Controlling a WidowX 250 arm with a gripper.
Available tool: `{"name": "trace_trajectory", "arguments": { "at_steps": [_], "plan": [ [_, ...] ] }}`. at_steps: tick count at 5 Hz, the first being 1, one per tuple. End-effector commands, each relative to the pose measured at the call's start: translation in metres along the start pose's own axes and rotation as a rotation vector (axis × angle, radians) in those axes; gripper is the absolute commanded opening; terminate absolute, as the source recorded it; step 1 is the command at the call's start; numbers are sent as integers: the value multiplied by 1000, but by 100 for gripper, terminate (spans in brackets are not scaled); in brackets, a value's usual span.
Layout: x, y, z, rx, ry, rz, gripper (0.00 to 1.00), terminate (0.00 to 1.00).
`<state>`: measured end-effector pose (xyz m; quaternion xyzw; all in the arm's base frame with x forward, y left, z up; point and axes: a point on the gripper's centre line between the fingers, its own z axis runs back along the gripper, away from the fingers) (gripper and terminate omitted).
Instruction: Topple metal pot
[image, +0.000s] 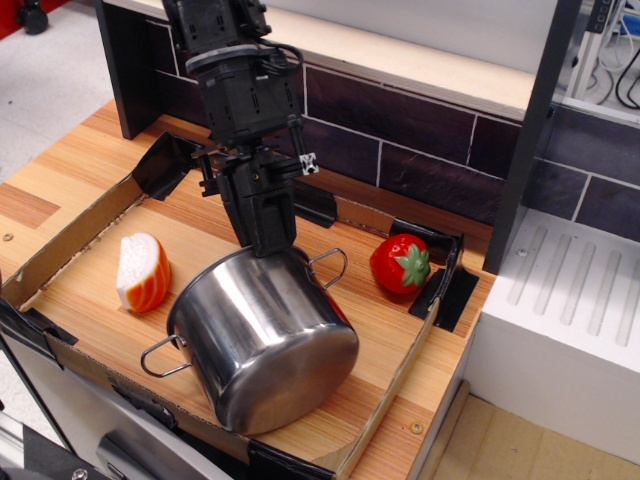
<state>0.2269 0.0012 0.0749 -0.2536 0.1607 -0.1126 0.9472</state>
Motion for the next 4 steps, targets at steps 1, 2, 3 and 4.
{"name": "trace_trajectory", "arguments": {
  "at_steps": [1,2,3,4],
  "plan": [
    [3,18,26,199,-179,-80,100,0],
    [5,16,47,324,-295,-88,100,0],
    [4,11,67,354,-353,-75,100,0],
    [-2,1,80,337,-380,-79,100,0]
  ]
}}
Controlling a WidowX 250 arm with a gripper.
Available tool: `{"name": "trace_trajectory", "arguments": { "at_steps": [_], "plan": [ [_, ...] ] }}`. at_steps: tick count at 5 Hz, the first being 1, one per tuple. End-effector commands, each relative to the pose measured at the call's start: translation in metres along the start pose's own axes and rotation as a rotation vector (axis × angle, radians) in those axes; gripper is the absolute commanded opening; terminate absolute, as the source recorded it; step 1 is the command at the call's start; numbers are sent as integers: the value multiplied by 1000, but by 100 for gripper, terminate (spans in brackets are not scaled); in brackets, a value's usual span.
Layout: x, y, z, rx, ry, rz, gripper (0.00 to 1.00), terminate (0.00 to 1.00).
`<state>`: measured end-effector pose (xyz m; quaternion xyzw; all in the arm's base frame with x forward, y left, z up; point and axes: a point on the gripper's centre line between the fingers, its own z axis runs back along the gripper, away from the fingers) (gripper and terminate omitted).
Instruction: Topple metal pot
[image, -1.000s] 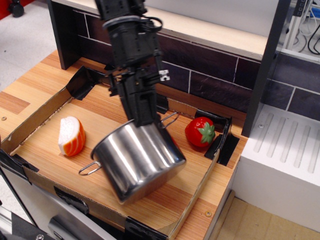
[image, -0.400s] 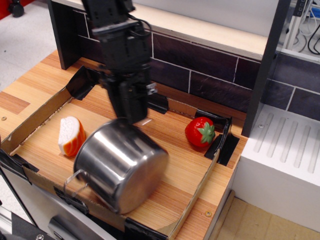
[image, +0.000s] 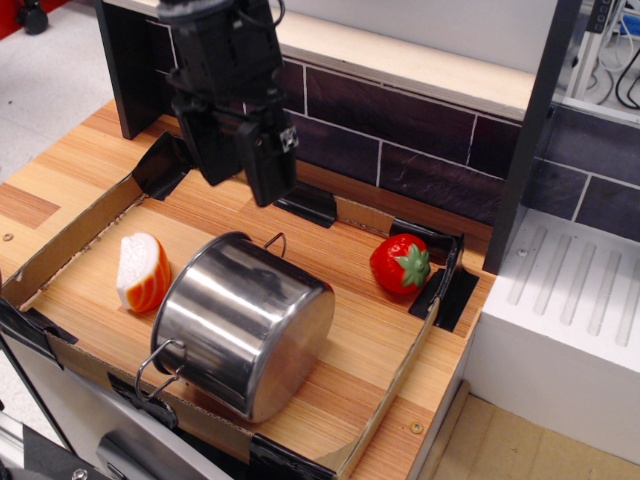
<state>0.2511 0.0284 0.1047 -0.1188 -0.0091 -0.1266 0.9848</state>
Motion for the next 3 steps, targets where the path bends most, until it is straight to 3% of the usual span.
{"name": "trace_trajectory", "arguments": {
  "at_steps": [1,2,3],
  "plan": [
    [0,-1,60,40,-132,-6,100,0],
    [0,-1,60,40,-132,-6,100,0],
    [0,-1,60,40,-132,-6,100,100]
  ]
}}
